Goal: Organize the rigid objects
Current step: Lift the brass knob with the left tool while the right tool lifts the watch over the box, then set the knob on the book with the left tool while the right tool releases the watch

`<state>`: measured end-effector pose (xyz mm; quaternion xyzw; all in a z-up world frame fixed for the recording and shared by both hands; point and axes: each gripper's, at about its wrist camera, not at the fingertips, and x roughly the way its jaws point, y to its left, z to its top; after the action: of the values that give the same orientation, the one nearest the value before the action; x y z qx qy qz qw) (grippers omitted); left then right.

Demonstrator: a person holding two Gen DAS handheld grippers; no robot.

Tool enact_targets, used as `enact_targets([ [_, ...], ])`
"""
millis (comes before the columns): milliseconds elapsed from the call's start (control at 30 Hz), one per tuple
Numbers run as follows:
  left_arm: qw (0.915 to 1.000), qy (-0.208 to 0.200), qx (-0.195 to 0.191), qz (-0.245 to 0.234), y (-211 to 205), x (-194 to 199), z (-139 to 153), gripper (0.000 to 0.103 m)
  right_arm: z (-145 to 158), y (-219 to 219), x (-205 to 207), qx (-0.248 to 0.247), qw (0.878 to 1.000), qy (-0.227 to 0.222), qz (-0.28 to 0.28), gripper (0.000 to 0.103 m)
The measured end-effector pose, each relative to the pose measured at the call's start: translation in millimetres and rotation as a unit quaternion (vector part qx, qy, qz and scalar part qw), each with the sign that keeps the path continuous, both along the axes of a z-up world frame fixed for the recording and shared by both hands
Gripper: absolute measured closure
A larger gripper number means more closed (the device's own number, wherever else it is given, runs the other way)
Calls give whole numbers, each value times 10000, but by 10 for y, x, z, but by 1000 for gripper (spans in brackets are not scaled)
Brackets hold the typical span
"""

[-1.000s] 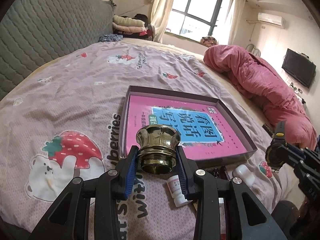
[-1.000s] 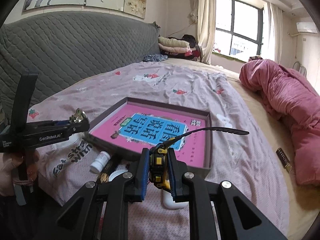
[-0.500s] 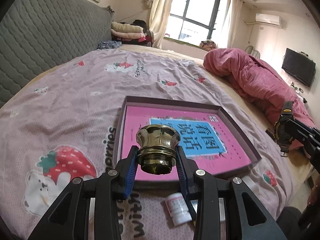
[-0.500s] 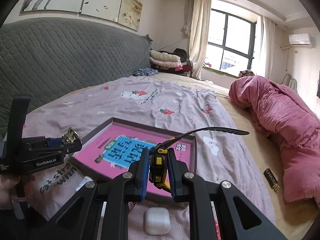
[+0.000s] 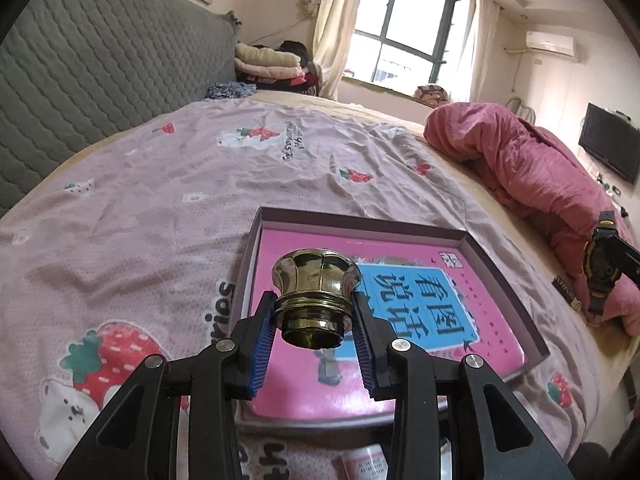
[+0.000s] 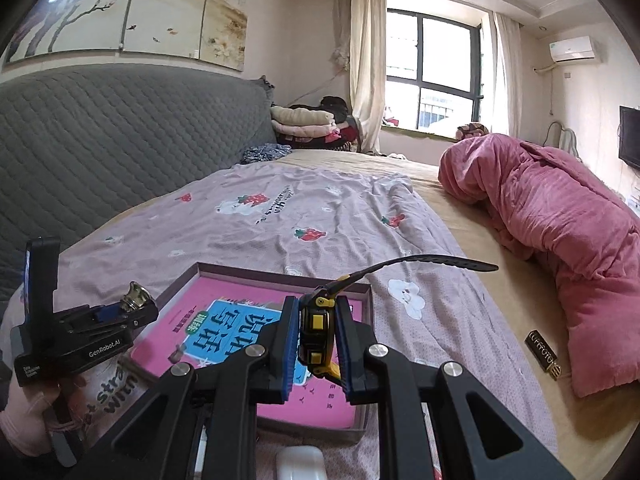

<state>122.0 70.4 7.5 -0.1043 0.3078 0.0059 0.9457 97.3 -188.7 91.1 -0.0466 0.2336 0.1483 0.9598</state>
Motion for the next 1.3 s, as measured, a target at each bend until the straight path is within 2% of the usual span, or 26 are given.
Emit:
enact_targets([
  [233,9999,91,-95,-79,75,80,-71,66,29,191,121,-298,9995,-66,24,85],
  [500,9998,213,32,-57,89,176,-126,66,-103,434,196,-603,9979,93,209,85],
  [1000,9983,375,261,-374,-33,231,-191,66,-225,348,267,-404,9981,441,118,85],
  [1300,9977,506,198,-406,2,299,-235,66,-316,530,362,-661,9950,673,340,85],
])
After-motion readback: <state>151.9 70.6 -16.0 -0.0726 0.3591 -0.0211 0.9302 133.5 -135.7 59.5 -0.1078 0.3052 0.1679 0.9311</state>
